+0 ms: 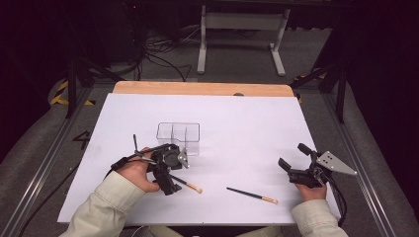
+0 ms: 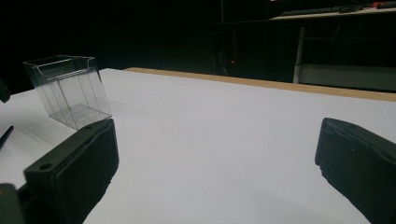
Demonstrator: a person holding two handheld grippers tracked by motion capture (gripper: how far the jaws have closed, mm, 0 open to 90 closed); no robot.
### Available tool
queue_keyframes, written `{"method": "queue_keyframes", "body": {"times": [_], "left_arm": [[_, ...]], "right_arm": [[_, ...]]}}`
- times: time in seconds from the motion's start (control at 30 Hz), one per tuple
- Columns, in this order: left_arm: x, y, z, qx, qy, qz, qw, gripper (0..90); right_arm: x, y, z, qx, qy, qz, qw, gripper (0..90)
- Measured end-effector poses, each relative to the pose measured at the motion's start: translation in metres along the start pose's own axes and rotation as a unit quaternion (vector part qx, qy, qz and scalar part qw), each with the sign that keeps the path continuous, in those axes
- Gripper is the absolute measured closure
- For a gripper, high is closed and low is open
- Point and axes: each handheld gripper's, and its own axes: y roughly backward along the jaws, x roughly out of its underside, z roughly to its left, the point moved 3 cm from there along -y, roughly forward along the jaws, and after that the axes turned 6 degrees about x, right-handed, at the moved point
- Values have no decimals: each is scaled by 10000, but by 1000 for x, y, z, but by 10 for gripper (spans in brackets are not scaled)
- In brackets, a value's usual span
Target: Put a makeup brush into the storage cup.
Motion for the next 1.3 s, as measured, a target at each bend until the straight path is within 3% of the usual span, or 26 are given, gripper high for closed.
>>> {"method": "queue_keyframes", "body": {"times": [0.4, 0.73, 1.3], "left_arm": [[3, -19, 2, 189, 87, 93, 9997, 80], [1, -29, 4, 383, 26, 107, 9992, 106], [4, -34, 7, 480, 37, 86, 9988, 188]], "right_arm": [[0, 0, 0, -8, -32, -4, 10000, 1], [0, 0, -2, 8, -143, 34, 9999, 2], [0, 0, -2, 0, -157, 57, 9999, 3]]}}
